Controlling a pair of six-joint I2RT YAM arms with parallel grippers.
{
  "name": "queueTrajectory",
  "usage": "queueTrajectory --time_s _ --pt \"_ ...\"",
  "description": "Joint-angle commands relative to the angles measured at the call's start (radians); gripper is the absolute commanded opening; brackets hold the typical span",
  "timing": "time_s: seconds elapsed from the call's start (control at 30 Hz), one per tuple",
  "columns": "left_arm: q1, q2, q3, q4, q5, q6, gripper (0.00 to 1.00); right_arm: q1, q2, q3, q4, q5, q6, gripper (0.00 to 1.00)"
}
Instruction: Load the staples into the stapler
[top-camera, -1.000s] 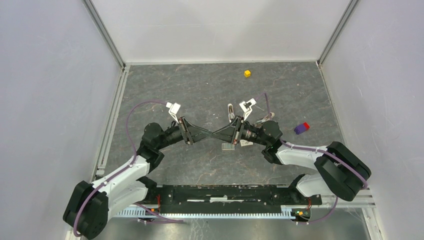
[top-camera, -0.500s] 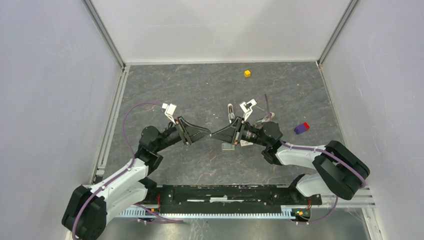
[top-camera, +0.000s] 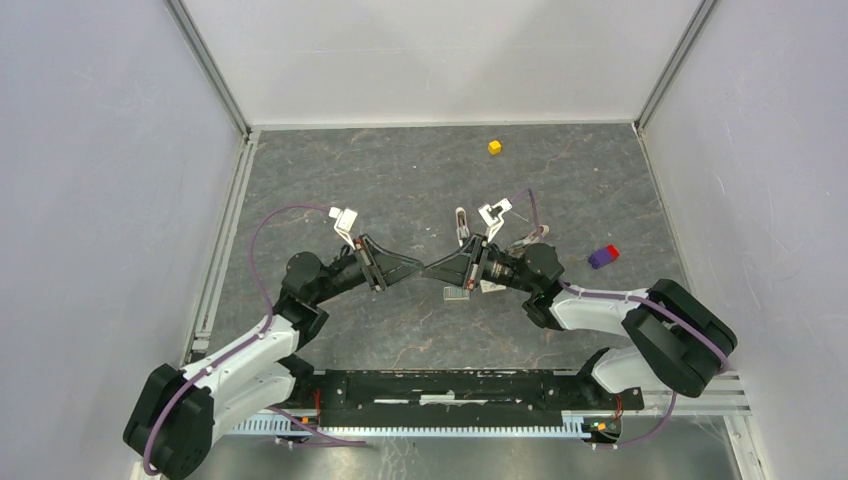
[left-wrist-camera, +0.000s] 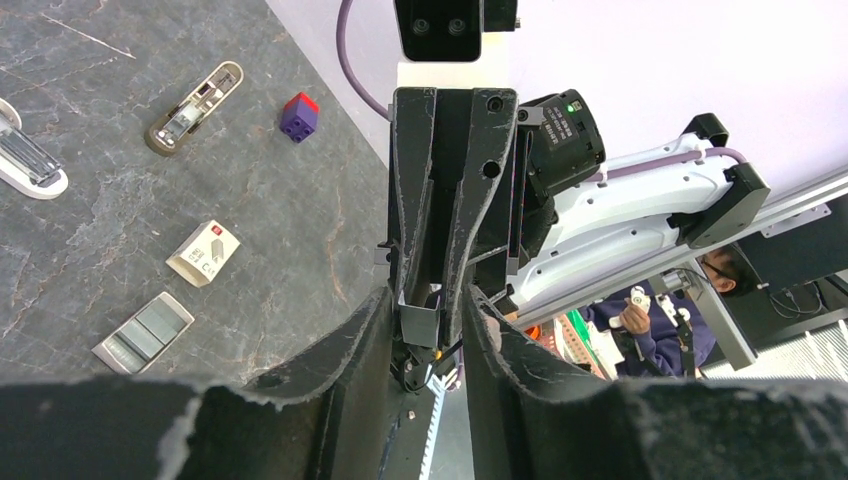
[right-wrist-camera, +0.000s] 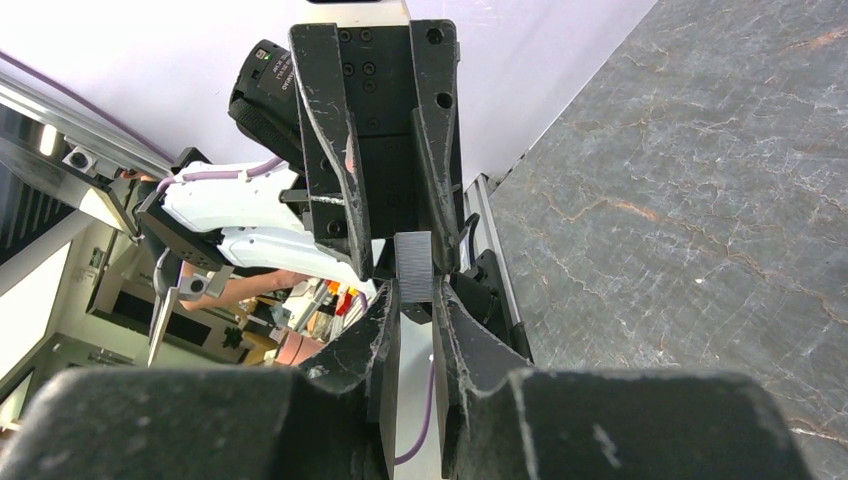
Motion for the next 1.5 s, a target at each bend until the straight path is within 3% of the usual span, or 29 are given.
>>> queueTrajectory --time_s 0.0,0.23,0.43,0.6,0.7,0.87,1.03,1.2,1.47 --pt "-0.006 -0.001 -0.002 0.057 -0.012 0.024 0.37 0.002 0.013 -0.001 0.071 -0.008 0.006 0.2" --pt "-0.006 -0.029 0.007 -0.019 -0.042 0.058 0.29 0.003 0.029 0.005 0.077 -0.009 0.01 0.21" --pt "-0.006 -0.061 0.04 -0.167 -0.081 0.114 0.24 0.003 0.021 0.002 0.048 -0.007 -0.004 0.29" --pt "-0.006 -0.054 0.113 -0.385 -0.128 0.205 0.21 0.002 -0.024 -0.012 -0.043 0.009 -0.065 0.39" --pt "-0.006 -0.021 0.182 -0.57 -0.176 0.295 0.21 0.001 -0.087 -0.021 -0.182 0.037 -0.157 0.45" --pt "-0.018 0.137 0.362 -0.903 -0.321 0.441 0.2 0.002 -0.261 0.037 -0.663 0.224 -0.464 0.55" --pt "-0.067 0.357 0.552 -1.152 -0.557 0.543 0.2 -0.001 -0.375 0.081 -0.906 0.353 -0.651 0.61" --pt "-0.122 0.596 0.72 -1.298 -0.712 0.549 0.2 0.0 -0.44 0.097 -1.035 0.447 -0.736 0.62" --pt "-0.152 0.894 0.897 -1.357 -0.743 0.509 0.2 -0.001 -0.531 0.082 -1.104 0.56 -0.792 0.63"
